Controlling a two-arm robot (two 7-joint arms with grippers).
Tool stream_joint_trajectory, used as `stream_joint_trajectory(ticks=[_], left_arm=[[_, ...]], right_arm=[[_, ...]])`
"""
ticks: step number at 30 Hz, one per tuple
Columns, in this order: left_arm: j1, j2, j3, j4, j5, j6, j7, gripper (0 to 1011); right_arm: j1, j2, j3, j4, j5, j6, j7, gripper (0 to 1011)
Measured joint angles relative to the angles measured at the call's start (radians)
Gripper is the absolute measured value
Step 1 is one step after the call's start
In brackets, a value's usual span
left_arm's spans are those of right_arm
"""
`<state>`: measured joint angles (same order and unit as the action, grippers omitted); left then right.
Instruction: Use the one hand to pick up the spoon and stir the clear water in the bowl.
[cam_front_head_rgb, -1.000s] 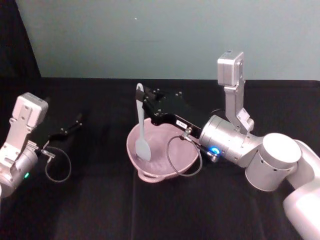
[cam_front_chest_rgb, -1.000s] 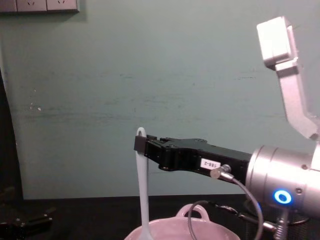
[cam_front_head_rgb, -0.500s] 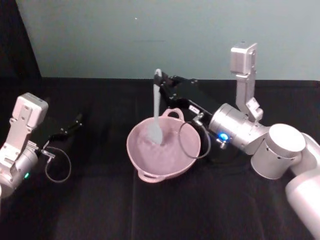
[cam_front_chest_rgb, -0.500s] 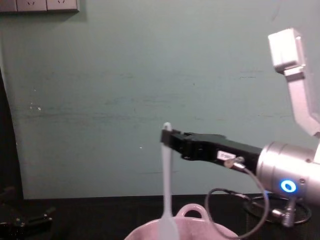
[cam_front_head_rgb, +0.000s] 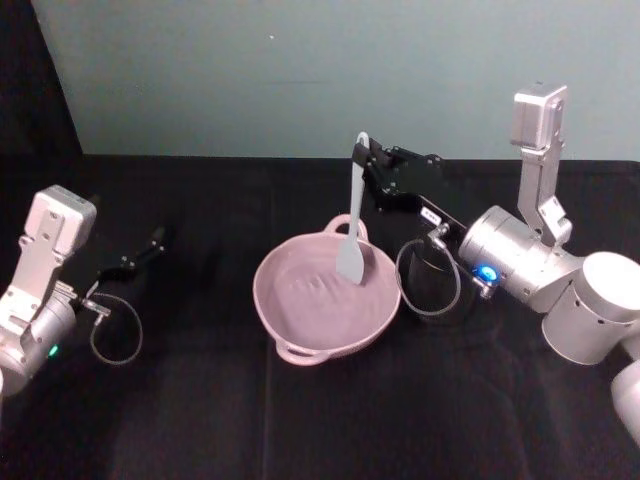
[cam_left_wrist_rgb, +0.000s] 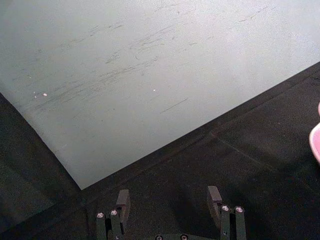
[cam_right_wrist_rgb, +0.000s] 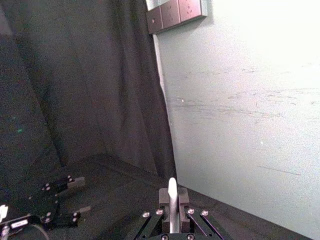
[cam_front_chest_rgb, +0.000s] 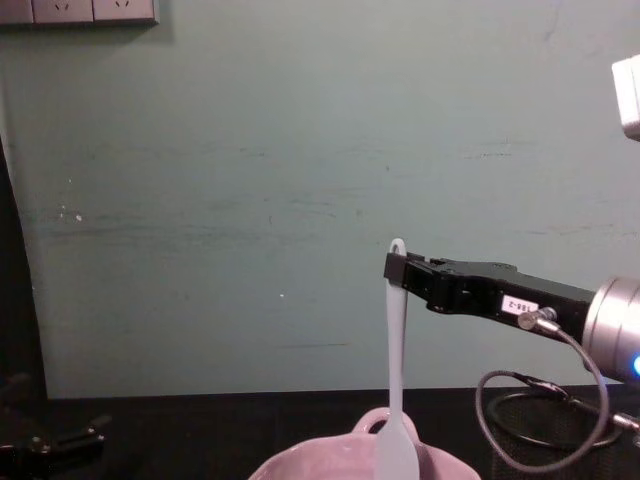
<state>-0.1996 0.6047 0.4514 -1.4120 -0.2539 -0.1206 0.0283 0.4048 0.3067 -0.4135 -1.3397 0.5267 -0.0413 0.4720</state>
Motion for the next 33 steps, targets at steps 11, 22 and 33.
stream_joint_trajectory(ticks=[11,22,33], left_arm=[[0.0,0.0,0.0,0.0,0.0,0.0,0.0,1011],[0.0,0.0,0.0,0.0,0.0,0.0,0.0,1011],[0.0,0.0,0.0,0.0,0.0,0.0,0.0,1011]], right_arm=[[-0.061,0.032,-0.019,-0.101,-0.005,0.038,0.002,109],[-0.052,-0.008,-0.077,-0.107,-0.007,0.041,0.024,109],[0.016,-0.066,-0.094,0.007,-0.008,0.012,0.031,109]])
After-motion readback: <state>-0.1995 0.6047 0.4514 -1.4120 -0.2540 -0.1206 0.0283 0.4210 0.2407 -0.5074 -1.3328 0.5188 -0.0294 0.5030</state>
